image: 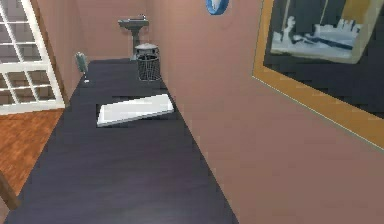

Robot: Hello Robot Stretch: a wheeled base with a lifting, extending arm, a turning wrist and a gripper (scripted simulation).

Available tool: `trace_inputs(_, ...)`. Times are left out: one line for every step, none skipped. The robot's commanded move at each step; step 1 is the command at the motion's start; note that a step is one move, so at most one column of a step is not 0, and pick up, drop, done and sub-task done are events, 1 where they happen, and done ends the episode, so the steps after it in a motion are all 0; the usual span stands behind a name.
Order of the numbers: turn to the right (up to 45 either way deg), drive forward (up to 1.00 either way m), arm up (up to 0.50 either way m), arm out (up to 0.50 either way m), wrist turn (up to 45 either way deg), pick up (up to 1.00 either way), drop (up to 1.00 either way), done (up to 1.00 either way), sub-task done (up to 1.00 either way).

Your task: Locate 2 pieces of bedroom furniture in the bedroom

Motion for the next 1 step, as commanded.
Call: trace_inputs(0.0,0.15,0.00,0.00,0.0,0.00,0.00,0.00,0.00)
